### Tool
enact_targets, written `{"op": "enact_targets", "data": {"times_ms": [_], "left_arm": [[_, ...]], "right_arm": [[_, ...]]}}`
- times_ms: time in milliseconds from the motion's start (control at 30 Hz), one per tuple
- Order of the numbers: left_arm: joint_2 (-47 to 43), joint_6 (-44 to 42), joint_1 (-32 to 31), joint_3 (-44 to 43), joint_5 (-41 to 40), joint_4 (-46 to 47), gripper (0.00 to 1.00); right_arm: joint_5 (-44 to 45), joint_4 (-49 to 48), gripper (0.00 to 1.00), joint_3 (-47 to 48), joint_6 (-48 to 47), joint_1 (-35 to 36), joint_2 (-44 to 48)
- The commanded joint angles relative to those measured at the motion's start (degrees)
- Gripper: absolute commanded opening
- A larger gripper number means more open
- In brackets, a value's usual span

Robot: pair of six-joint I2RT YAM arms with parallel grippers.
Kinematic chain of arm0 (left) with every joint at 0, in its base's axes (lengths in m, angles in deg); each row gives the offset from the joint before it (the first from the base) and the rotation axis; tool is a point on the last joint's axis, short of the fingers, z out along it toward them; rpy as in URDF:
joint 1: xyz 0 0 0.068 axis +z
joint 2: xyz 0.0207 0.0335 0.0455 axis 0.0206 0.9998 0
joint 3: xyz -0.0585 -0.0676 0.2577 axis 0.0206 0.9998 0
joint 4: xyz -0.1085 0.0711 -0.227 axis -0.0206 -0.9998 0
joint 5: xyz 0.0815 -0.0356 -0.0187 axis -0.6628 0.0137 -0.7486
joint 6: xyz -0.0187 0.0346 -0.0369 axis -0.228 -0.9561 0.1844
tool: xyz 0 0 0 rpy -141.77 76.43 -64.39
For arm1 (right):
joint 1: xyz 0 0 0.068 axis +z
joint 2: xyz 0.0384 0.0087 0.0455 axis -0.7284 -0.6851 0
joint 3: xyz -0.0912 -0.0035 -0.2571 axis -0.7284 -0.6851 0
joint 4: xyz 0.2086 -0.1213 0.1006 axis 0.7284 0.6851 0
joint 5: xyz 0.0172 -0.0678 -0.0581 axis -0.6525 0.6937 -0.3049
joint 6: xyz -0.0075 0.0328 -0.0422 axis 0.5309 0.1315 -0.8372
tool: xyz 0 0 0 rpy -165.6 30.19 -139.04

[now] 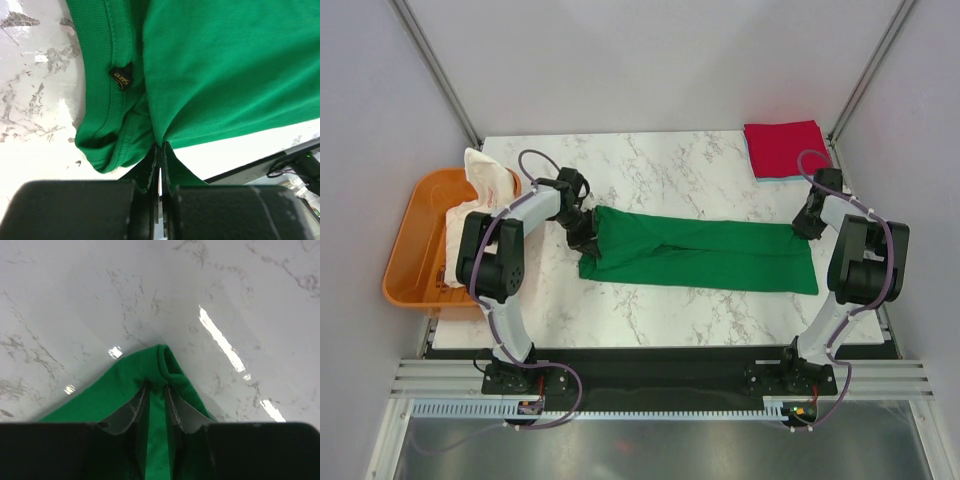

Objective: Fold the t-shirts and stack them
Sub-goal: Fold the tshirt

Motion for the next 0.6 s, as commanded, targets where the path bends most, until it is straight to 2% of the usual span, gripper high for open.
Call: {"op": "enact_targets", "data": {"times_ms": [0,33,67,133,567], "left_arm": [[0.83,-2.12,-0.48,0.64,-2.32,0.15,0.03],[0.66,-2.12,-0.57,0.73,-2.67,0.15,0.03],[0.57,-2.03,-0.48,0.90,-3.37,0.23,0.02],[0.57,-1.94,-0.48,1.08,-3.90,0.32,0.02],[0.83,-0.97,-0.57,1.78,-4.08,1.03,0.02]], "right_arm": [[-2.25,-5.72,0.24,2.82,-1.24,-0.15,-2.43],[-1.90,-6.08,0.21,2.91,-1.41,-0.15,-2.52],[-1.20,-6.69,0.12,2.91,-1.50,-0.15,-2.26],[-0.41,-6.87,0.00,3.00,-1.76,-0.15,-1.91],[0.04,-10.21,0.00,1.51,-2.29,-0.06,0.28]]}}
